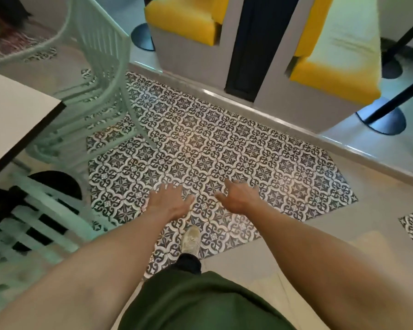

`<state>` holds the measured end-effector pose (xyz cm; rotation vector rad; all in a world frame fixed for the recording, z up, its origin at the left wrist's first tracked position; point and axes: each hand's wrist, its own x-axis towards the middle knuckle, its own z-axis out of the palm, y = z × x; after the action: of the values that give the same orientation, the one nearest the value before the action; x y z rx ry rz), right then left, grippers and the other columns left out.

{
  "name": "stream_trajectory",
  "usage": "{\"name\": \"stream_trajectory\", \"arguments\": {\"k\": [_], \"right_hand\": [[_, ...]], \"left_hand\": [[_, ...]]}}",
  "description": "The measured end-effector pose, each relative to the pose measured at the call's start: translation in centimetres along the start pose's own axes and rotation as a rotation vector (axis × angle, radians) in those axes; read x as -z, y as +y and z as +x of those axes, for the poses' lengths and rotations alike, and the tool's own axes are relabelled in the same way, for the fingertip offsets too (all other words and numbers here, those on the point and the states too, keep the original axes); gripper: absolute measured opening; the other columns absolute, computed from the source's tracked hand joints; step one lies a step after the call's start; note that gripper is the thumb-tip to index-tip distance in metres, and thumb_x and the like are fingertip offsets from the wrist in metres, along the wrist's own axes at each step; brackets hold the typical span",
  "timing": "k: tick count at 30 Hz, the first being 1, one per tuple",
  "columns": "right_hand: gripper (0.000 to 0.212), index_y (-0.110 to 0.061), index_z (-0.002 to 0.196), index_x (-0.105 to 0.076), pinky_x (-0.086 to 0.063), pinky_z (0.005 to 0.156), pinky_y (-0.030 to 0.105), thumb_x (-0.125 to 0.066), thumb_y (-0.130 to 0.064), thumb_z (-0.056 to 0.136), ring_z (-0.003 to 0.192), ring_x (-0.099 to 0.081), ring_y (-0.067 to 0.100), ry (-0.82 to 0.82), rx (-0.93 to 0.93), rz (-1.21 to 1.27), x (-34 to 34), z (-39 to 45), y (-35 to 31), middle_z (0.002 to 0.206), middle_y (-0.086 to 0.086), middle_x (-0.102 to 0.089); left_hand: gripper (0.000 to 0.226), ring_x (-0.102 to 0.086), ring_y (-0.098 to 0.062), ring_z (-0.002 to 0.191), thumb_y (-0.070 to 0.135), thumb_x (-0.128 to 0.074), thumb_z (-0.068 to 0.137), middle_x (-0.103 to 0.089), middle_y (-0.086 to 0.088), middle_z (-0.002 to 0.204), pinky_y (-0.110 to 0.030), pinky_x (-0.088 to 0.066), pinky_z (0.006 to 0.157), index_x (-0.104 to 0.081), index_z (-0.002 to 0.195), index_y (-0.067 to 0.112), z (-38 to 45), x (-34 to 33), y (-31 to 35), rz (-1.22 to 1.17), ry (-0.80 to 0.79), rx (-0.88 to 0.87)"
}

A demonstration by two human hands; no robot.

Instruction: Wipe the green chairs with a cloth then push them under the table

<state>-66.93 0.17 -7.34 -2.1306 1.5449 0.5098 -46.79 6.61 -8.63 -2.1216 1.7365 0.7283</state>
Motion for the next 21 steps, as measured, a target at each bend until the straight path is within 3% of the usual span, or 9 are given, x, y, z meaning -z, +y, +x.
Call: {"name": "stream_trajectory", "arguments": {"k": [9,13,17,21], "right_hand": [[0.075,-0.025,0.148,-0.021,-0.010,0.110,0.067,-0.030,-0.070,0.089,0.140,-0.028,0.033,0.070,0.012,0.026,9.8,11.7,-0.4,0.154,0.010,-0.029],[0.071,-0.025,0.144,-0.028,-0.014,0.109,0.067,-0.035,-0.068,0.089,0.136,-0.035,0.033,0.078,0.053,0.012,13.3,17.8,0.6,0.149,0.010,-0.037],[0.069,-0.027,0.144,-0.028,-0.015,0.110,0.066,-0.038,-0.066,0.088,0.136,-0.036,0.031,0.046,0.115,-0.011,17.2,25.2,2.2,0.149,0.008,-0.038],[0.069,-0.025,0.143,-0.031,-0.019,0.111,0.064,-0.039,-0.066,0.089,0.133,-0.040,0.031,-0.006,0.202,-0.061,22.9,33.2,3.7,0.145,0.009,-0.043]], "left_hand": [[0.077,-0.019,-0.033,0.145,0.071,-0.023,0.090,-0.023,-0.011,0.158,-0.061,-0.010,0.113,-0.025,0.149,0.022,11.8,9.4,-1.0,-0.054,0.049,0.031],[0.075,-0.019,-0.033,0.145,0.070,-0.025,0.090,-0.022,-0.010,0.158,-0.061,-0.011,0.113,-0.025,0.150,0.024,17.5,12.8,-0.6,-0.062,0.058,0.063],[0.071,-0.025,-0.033,0.142,0.068,-0.025,0.091,-0.029,-0.012,0.155,-0.060,-0.018,0.114,-0.029,0.147,0.024,23.6,16.2,0.8,-0.082,0.072,0.124],[0.073,-0.020,-0.034,0.144,0.068,-0.024,0.092,-0.024,-0.011,0.157,-0.060,-0.012,0.115,-0.027,0.149,0.023,29.9,21.0,2.7,-0.130,0.079,0.215]]}}
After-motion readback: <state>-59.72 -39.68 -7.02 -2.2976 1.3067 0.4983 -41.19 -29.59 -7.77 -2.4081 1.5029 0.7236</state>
